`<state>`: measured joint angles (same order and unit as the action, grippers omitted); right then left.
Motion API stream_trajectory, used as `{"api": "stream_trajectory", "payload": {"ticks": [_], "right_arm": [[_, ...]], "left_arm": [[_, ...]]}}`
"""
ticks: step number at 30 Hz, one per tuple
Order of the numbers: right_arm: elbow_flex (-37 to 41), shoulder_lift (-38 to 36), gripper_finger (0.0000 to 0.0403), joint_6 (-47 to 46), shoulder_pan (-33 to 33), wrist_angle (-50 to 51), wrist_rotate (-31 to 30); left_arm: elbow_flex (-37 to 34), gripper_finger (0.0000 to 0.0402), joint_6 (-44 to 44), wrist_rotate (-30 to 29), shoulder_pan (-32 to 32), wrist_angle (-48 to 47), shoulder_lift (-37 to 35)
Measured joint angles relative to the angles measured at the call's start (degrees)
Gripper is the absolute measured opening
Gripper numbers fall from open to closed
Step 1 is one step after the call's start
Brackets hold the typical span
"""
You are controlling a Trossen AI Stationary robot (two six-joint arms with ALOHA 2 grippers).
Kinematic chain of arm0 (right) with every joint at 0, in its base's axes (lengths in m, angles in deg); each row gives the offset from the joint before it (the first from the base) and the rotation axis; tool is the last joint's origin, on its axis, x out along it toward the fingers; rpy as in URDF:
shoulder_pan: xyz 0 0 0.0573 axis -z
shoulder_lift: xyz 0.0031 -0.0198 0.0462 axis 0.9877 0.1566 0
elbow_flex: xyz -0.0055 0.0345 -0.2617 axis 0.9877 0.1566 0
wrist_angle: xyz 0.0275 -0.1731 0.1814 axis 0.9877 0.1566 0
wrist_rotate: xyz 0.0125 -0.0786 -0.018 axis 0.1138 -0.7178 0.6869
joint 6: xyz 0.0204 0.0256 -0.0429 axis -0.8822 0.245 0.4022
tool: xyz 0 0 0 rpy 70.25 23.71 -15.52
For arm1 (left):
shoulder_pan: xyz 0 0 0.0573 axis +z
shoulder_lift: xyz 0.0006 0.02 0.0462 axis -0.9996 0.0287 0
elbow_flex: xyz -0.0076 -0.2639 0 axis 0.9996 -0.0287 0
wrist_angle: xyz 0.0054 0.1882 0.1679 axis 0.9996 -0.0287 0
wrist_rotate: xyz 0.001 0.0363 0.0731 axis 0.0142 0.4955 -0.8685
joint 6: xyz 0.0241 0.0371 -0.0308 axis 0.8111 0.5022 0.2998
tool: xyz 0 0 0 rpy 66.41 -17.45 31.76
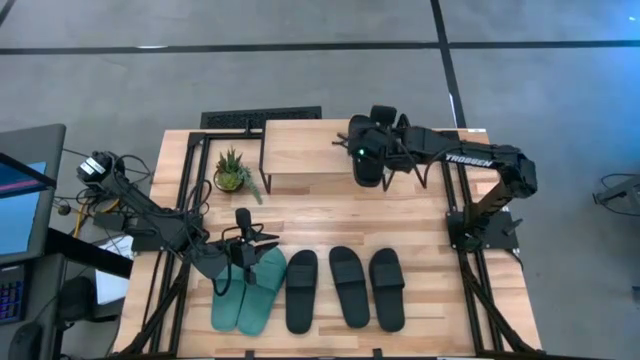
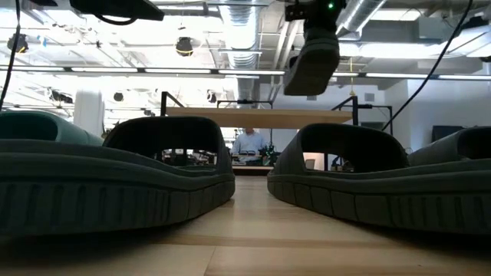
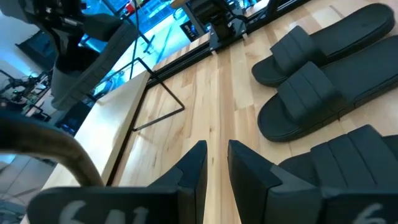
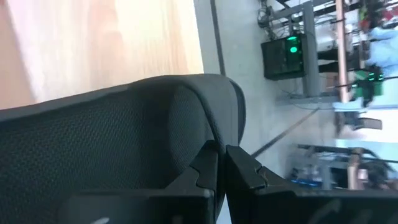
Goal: Pick and place slides into the shelf
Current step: Put the black slipper on the shelf
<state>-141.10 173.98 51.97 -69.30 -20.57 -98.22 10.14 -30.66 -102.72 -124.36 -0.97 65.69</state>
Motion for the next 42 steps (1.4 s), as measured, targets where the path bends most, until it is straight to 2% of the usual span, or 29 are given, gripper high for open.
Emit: {"api": "stream_trajectory", "payload": {"ticks": [14,27,42], "right_arm": [[0.7,2.5,0.0002,5.1,8.0,-5.0,5.7],[8.0,2.5,0.0002,7.4,11.8,-10.4,5.9],[8.6,2.4,0.0002,10.0,14.0,-10.0,6.8]], "left_arm": [[0.0,0.0055,-0.2,-0.4,0.0,0.1,0.0],[0.0,0.0055,-0.2,-0.4,0.0,0.2,0.0],[0.0,0.0055,-0.2,-2.6,0.0,0.0,0.0]]}}
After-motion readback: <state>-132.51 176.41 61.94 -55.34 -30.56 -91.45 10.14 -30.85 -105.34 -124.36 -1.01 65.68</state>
